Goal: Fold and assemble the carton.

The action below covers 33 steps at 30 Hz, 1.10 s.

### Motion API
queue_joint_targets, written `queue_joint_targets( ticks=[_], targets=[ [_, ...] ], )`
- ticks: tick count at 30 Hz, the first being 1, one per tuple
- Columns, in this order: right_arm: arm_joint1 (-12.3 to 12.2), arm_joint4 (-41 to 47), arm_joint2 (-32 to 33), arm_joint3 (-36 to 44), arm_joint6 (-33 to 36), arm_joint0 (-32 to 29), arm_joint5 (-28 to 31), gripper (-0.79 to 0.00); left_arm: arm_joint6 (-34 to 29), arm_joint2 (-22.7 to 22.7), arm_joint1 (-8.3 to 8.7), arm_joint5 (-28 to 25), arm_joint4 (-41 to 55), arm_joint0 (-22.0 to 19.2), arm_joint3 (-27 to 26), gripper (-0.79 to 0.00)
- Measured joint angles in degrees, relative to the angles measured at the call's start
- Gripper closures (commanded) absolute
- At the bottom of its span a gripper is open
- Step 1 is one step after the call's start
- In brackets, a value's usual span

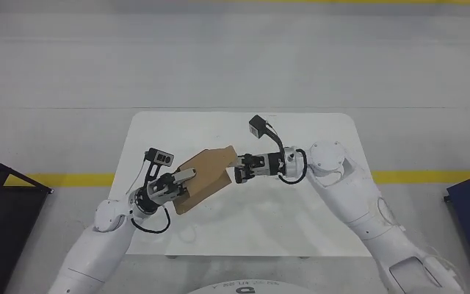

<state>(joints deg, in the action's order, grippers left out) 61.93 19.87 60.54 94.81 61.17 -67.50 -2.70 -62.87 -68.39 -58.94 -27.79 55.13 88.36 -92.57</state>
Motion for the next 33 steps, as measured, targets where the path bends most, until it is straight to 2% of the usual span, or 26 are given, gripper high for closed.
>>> queue_joint_targets(
  ticks=[9,14,23,33],
  targets=[
    [-0.87,5.86,5.28,-0.62,1.95,-3.4,5.75,-0.785,0.93,-1.56,-0.05,0.43,-2.78,0.96,-0.12,0.0],
    [-1.23,6.21,6.58,0.31,2.77,-4.62,6.58,-0.785,2.18,-1.78,-0.12,1.12,-5.57,1.08,0.03,0.0],
    [-1.0,0.4,3.16,0.61,0.95,-2.01,1.12,-0.785,2.23,-1.29,-0.49,1.72,-6.61,0.78,0.11,0.0],
    [-1.05,-3.64,0.93,0.41,2.6,-0.33,-0.37,-0.785,0.33,-1.51,-0.82,1.95,-4.41,0.74,0.22,0.0]
  ],
)
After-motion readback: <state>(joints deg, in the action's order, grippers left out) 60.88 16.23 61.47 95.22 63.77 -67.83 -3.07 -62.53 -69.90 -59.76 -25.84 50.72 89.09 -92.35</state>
